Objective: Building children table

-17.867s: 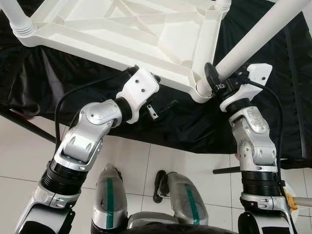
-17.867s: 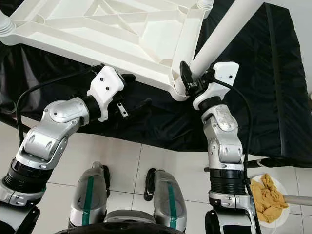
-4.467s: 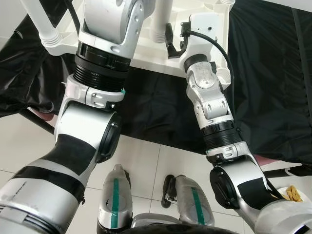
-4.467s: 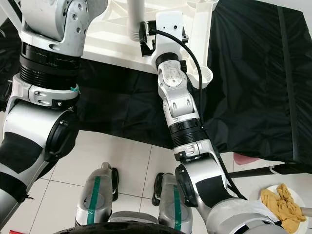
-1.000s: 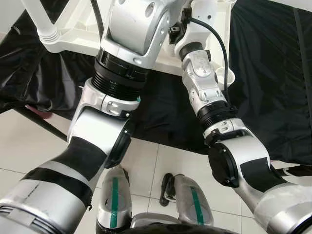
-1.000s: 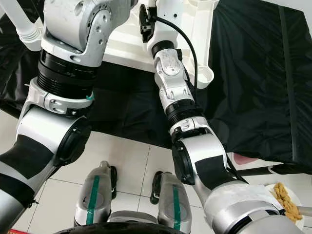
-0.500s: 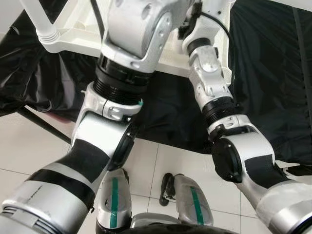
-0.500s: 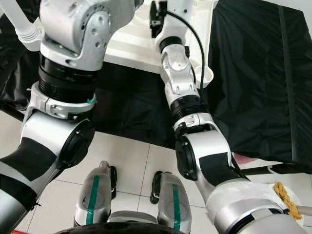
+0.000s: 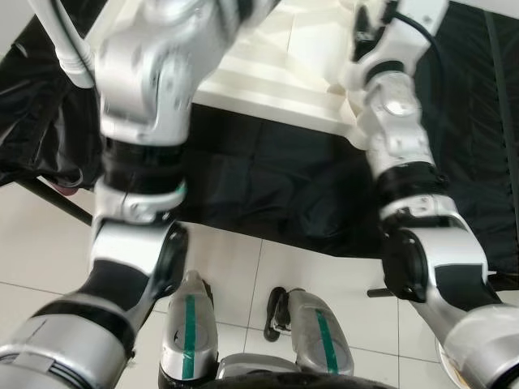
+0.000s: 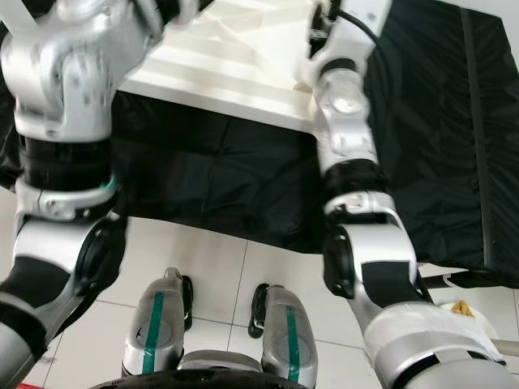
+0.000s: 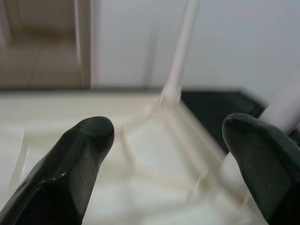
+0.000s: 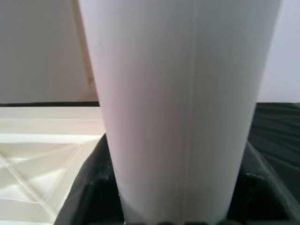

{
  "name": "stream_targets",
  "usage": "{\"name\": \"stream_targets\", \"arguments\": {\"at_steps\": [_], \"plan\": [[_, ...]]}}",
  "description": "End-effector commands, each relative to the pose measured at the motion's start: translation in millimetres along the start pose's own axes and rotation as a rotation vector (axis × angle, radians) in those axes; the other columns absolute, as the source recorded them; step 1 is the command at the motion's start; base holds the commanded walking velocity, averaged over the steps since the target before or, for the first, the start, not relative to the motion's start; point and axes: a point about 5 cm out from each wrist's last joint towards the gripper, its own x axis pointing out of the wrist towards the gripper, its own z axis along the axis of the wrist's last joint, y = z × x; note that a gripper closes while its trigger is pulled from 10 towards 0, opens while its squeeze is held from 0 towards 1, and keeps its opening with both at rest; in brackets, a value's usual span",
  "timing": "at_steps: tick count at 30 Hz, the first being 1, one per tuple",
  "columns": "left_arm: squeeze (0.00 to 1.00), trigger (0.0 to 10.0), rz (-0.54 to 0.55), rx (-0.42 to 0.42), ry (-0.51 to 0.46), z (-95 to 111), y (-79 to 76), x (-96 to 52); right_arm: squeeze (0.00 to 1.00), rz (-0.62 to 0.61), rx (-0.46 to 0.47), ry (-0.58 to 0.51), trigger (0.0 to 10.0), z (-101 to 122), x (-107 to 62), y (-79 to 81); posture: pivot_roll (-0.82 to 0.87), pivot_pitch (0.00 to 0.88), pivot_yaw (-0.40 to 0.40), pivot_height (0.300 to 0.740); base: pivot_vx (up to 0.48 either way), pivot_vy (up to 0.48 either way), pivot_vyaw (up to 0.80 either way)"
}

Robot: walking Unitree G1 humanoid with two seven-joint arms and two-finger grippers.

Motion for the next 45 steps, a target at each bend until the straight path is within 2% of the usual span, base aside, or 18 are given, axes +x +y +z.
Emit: {"name": "stream_targets", "arguments": {"at_steps": [1, 3, 4, 5, 6, 8, 14, 16, 21, 23, 24, 27, 30, 33, 35, 37, 43, 45], "plan": [[0.00, 10.0, -0.082, 0.043, -0.012, 4, -13.8, 3.7, 0.00, 0.015, 0.010, -0.015, 10.0, 6, 0.5, 2.5, 0.10, 0.028, -0.071, 0.740, 0.000, 0.000, 0.00], [0.00, 10.0, -0.080, 0.045, 0.012, -4, -14.0, 2.9, 0.00, 0.019, 0.001, -0.020, 10.0, 6, -1.1, 1.0, 0.10, 0.025, -0.070, 0.740, 0.000, 0.000, 0.00], [0.00, 10.0, -0.064, 0.017, 0.039, -25, -10.6, -1.3, 0.00, 0.034, -0.014, -0.032, 10.0, 6, -8.6, -3.5, 0.08, 0.010, -0.062, 0.740, 0.000, 0.000, 0.00], [0.00, 10.0, -0.051, 0.013, 0.047, -32, -8.7, -2.9, 0.00, 0.043, -0.023, -0.037, 10.0, 5, -11.4, -4.3, 0.08, 0.007, -0.060, 0.740, 0.000, 0.000, 0.00], [0.00, 10.0, -0.051, 0.013, 0.047, -32, -8.7, -2.9, 0.00, 0.043, -0.023, -0.037, 10.0, 5, -11.4, -4.3, 0.08, 0.007, -0.060, 0.740, 0.000, 0.000, 0.00], [0.00, 10.0, 0.032, 0.015, 0.021, -39, 0.6, -4.7, 0.00, 0.064, -0.026, -0.047, 10.0, 3, -17.2, -4.5, 0.08, 0.002, -0.060, 0.740, 0.000, 0.000, 0.00], [0.00, 10.0, 0.111, -0.004, -0.022, -39, 13.1, -5.1, 0.00, 0.102, -0.011, -0.068, 10.0, 3, -21.4, -2.9, 0.08, 0.000, -0.072, 0.740, 0.000, 0.000, 0.00], [0.00, 10.0, 0.192, 0.033, -0.083, -31, 27.4, -5.3, 0.00, 0.158, 0.006, -0.101, 10.0, 5, -25.3, 0.0, 0.07, 0.000, -0.075, 0.740, 0.000, 0.000, 0.00], [0.00, 10.0, 0.223, 0.047, -0.120, -27, 33.9, -6.9, 0.00, 0.180, 0.012, -0.108, 10.0, 5, -28.9, 0.2, 0.07, 0.000, -0.073, 0.740, 0.000, 0.000, 0.00], [0.00, 10.0, 0.251, 0.083, -0.149, -25, 38.8, -8.9, 0.00, 0.190, 0.010, -0.112, 10.0, 5, -31.6, -0.3, 0.06, 0.000, -0.069, 0.740, 0.000, 0.000, 0.00], [0.00, 10.0, 0.284, 0.164, -0.167, -27, 41.1, -12.3, 0.00, 0.193, 0.008, -0.112, 10.0, 7, -34.3, -1.8, 0.06, 0.000, -0.062, 0.740, 0.000, 0.000, 0.00], [0.00, 10.0, 0.284, 0.164, -0.167, -27, 41.1, -12.3, 0.00, 0.193, 0.008, -0.112, 10.0, 7, -34.3, -1.8, 0.06, 0.000, -0.062, 0.740, 0.000, 0.000, 0.00], [0.00, 10.0, 0.286, 0.271, -0.176, -38, 35.3, -17.4, 0.00, 0.184, -0.012, -0.114, 10.0, 9, -38.1, -5.6, 0.05, 0.000, -0.051, 0.740, 0.000, 0.000, 0.00], [0.00, 10.0, 0.262, 0.301, -0.154, -46, 29.9, -18.7, 0.00, 0.180, -0.028, -0.119, 10.0, 11, -39.4, -7.5, 0.05, 0.000, -0.048, 0.740, 0.000, 0.000, 0.00], [0.00, 10.0, 0.182, 0.293, -0.121, -55, 20.5, -21.3, 0.00, 0.177, -0.065, -0.115, 10.0, 12, -39.9, -11.4, 0.05, 0.004, -0.052, 0.740, 0.000, 0.000, 0.00], [0.00, 10.0, 0.105, 0.330, -0.107, -60, 13.4, -24.0, 0.00, 0.181, -0.093, -0.103, 10.0, 12, -40.8, -15.2, 0.05, 0.010, -0.052, 0.740, 0.000, 0.000, 0.00], [0.00, 10.0, 0.011, 0.322, -0.085, -65, 3.2, -26.6, 0.00, 0.185, -0.111, -0.074, 10.0, 8, -44.2, -18.9, 0.05, 0.019, -0.051, 0.740, 0.000, 0.000, 0.00], [0.00, 10.0, -0.094, 0.291, -0.087, -64, -13.5, -27.9, 0.00, 0.187, -0.123, -0.043, 10.0, 4, -46.9, -21.1, 0.06, 0.030, -0.057, 0.740, 0.000, 0.000, 0.00]]}}
